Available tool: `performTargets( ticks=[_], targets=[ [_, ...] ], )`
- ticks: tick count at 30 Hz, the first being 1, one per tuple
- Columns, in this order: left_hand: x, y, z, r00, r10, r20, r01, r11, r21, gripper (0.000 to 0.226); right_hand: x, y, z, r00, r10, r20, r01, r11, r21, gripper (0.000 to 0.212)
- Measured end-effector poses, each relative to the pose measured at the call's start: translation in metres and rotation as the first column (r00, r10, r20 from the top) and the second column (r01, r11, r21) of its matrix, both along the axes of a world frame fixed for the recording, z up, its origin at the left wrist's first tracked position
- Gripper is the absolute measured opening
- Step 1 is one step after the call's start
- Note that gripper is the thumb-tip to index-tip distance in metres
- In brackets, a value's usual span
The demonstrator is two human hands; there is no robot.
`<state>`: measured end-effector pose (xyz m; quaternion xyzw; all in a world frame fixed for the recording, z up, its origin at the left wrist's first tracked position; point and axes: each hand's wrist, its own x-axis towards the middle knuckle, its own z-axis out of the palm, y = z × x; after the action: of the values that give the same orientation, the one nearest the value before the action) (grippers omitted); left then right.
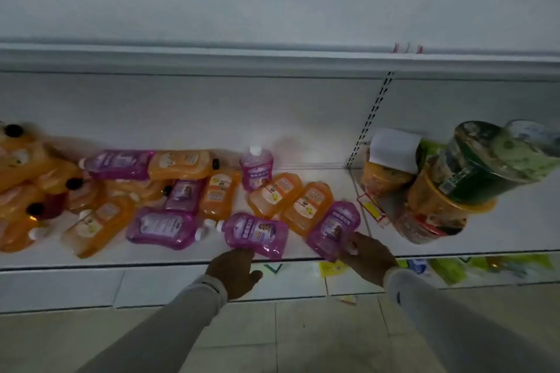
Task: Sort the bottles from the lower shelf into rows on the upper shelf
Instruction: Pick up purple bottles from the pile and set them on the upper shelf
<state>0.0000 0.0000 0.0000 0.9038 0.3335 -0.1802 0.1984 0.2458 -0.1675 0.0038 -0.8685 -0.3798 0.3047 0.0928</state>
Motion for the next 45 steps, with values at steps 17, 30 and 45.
performTargets(
  ticks=[17, 30, 45],
  targets=[
    [0.048, -0.005, -0.038, 0.569, 0.819, 0.077, -0.749, 0.555, -0.362, 0.078, 0.052, 0.017, -0.065, 0.84, -0.321, -0.437, 0.416, 0.898, 0.14, 0.041],
    [0.059, 0.011, -0.069, 0.071, 0.99, 0.118, -0.606, 0.137, -0.784, 0.095, 0.031, 0.035, -0.071, 0.453, -0.359, -0.816, 0.672, 0.739, 0.047, 0.038],
    [0.053, 0.033, -0.046, 0.261, 0.949, 0.178, -0.513, 0.293, -0.807, 0.056, 0.029, 0.039, -0.055, 0.546, -0.34, -0.766, 0.661, 0.736, 0.145, 0.034]
  ],
)
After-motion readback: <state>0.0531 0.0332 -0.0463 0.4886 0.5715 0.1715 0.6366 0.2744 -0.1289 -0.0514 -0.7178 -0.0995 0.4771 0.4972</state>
